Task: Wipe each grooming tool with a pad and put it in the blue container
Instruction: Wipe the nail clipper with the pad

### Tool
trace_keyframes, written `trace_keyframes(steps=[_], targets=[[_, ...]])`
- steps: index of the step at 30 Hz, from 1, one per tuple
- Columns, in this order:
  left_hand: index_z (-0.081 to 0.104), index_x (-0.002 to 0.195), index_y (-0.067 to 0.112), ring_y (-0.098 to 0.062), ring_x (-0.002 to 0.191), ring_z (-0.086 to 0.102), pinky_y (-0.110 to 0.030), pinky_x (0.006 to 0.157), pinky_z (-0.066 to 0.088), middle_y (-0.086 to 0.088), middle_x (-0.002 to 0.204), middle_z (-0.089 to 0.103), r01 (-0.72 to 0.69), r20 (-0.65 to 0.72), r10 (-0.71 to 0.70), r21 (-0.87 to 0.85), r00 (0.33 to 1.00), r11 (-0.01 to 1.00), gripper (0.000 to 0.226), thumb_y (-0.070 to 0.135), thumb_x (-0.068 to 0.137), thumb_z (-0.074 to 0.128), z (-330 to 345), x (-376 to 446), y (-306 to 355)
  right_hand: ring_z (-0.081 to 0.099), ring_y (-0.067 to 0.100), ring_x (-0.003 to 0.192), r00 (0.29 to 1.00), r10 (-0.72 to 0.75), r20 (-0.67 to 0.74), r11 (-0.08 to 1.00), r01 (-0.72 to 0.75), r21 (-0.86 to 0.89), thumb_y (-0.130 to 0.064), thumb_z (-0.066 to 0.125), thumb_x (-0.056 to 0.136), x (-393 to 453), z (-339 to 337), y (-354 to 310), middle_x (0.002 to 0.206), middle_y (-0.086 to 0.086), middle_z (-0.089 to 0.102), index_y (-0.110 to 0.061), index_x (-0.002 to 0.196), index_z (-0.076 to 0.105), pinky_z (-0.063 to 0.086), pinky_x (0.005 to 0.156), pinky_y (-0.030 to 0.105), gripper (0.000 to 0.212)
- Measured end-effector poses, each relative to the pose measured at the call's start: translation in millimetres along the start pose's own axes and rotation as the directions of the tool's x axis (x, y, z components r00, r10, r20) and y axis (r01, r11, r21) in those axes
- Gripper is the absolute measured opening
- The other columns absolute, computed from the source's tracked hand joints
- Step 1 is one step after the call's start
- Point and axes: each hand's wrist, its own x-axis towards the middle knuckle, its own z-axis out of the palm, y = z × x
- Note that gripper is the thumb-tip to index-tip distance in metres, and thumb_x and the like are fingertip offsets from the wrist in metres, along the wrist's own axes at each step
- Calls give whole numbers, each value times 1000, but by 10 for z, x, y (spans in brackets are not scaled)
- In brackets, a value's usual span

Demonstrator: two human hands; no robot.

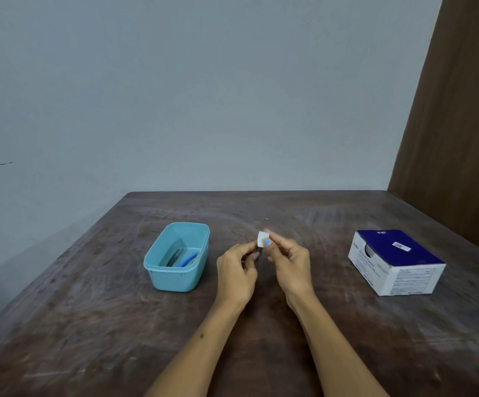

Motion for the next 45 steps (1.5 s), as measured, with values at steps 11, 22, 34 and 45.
trace_keyframes(steps=[11,22,34,45], targets=[[70,107,18,-15,77,68,-33,75,58,-1,90,72,37,6,-37,-26,999,999,35,-4,84,56,-19,10,-12,68,6,79,996,-74,-46,996,71,-58,-11,72,80,-50,1,-75,78,-8,73,-32,79,70,54,76,25,21],[70,106,17,-13,78,68,-26,75,57,-2,91,72,26,91,-26,4,996,1000,34,-4,84,56,-37,18,-18,71,14,79,997,48,-66,990,-39,138,-9,74,77,-41,-8,-99,78,4,74,-14,83,75,53,75,24,8],[69,108,14,-11,79,68,-18,74,54,-2,95,72,17,93,-19,26,995,1000,33,-4,84,57,-26,9,-27,69,10,73,988,130,-88,961,-104,257,-1,75,74,-29,-15,-126,73,1,74,-10,84,73,53,70,18,13],[69,108,15,-13,84,68,-37,80,57,-1,98,72,40,93,-41,10,995,999,32,-2,85,57,-3,-2,-59,69,8,71,984,163,-66,948,-137,288,1,75,72,-47,-21,-156,71,-2,74,-11,79,72,54,75,21,14]])
